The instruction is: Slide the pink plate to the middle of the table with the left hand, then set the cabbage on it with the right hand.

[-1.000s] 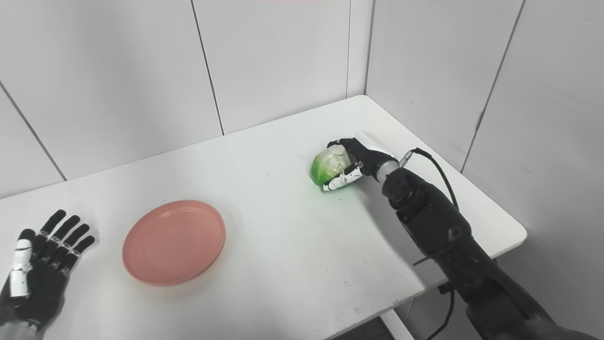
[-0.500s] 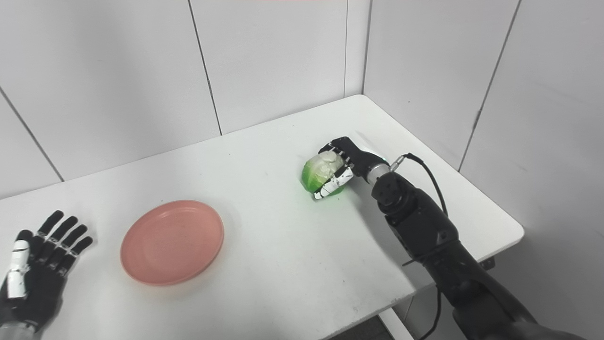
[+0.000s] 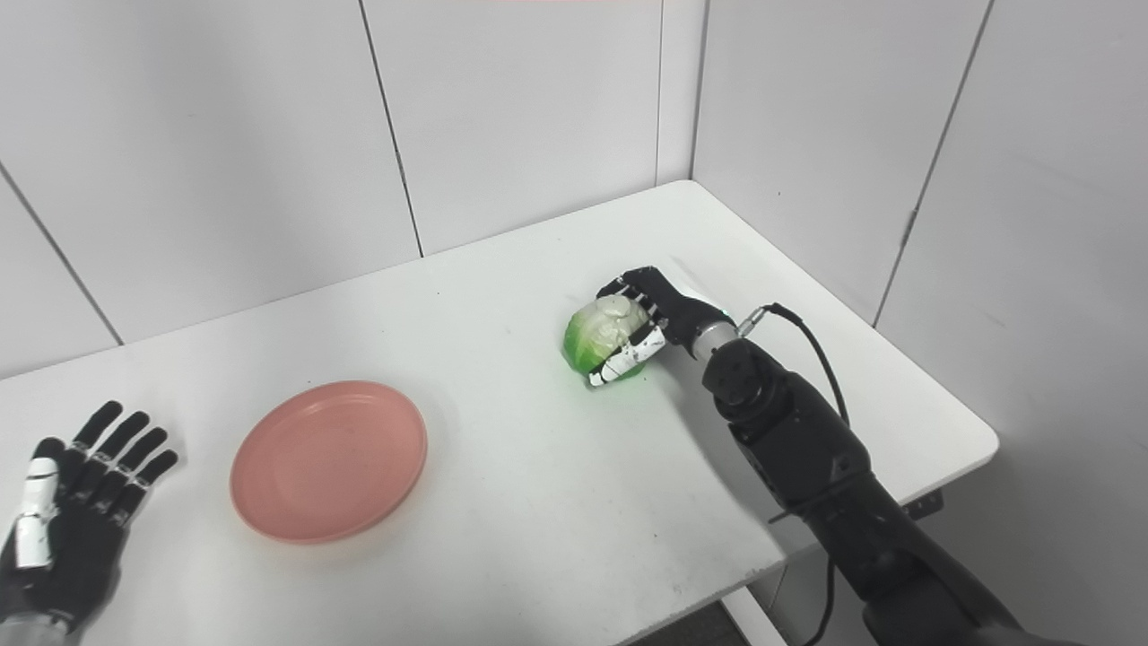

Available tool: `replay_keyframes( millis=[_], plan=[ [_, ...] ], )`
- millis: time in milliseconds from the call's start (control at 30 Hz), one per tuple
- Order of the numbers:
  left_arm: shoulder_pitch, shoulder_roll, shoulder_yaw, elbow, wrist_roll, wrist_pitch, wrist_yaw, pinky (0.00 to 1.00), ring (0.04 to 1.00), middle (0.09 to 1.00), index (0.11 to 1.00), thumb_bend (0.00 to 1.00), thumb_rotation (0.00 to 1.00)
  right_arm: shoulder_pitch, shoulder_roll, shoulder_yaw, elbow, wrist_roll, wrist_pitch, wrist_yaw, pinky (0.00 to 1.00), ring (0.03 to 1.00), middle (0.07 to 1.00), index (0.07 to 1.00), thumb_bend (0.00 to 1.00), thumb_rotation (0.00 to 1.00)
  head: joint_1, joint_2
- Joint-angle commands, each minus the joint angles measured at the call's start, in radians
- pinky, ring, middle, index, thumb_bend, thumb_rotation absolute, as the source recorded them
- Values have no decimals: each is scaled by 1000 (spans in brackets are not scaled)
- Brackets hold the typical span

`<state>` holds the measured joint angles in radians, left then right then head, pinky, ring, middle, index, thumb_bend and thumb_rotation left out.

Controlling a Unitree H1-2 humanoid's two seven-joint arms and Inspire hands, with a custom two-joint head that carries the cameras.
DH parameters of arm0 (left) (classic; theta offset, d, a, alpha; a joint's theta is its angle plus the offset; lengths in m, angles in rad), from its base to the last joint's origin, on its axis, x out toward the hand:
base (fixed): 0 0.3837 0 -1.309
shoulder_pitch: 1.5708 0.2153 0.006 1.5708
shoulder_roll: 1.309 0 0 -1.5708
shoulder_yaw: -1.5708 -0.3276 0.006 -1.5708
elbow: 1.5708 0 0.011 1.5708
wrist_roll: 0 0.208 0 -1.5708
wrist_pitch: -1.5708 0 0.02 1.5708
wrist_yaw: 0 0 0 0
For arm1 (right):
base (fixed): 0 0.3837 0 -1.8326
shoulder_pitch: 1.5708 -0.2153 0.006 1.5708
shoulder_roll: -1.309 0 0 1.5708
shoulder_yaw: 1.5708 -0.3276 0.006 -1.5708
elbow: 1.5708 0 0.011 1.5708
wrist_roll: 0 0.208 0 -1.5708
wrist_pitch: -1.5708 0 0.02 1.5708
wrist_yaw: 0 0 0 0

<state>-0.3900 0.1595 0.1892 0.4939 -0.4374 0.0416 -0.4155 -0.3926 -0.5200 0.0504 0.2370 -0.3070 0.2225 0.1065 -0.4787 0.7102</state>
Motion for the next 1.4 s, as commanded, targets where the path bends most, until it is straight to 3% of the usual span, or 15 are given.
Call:
replay_keyframes(
  millis=[0,300,567,900,1133,1367],
  plan=[
    [55,-16,-13,29,12,47,20,774,809,820,803,525,807,-29,-22,-16,-67,1,-16,3,402,450,463,510,528,0,1,1],
    [77,-47,-32,-39,15,63,49,793,825,837,820,498,841,-57,-6,9,-282,-46,62,65,391,441,455,519,526,0,62,4],
    [115,-99,-67,-162,38,113,140,802,835,844,820,486,868,-100,33,38,-342,-14,39,120,389,445,458,514,527,0,164,9],
    [168,-189,-119,-329,97,195,272,884,889,889,869,411,991,-172,133,110,-317,0,25,170,390,448,463,514,526,0,365,27],
    [164,-221,-144,-341,139,199,311,913,898,897,880,372,1000,-205,211,178,-254,-16,-3,173,331,412,447,524,523,0,426,33],
    [154,-241,-146,-334,155,205,345,903,891,890,875,376,1000,-226,284,220,-133,-40,-38,156,362,431,460,514,526,0,460,36]
  ],
)
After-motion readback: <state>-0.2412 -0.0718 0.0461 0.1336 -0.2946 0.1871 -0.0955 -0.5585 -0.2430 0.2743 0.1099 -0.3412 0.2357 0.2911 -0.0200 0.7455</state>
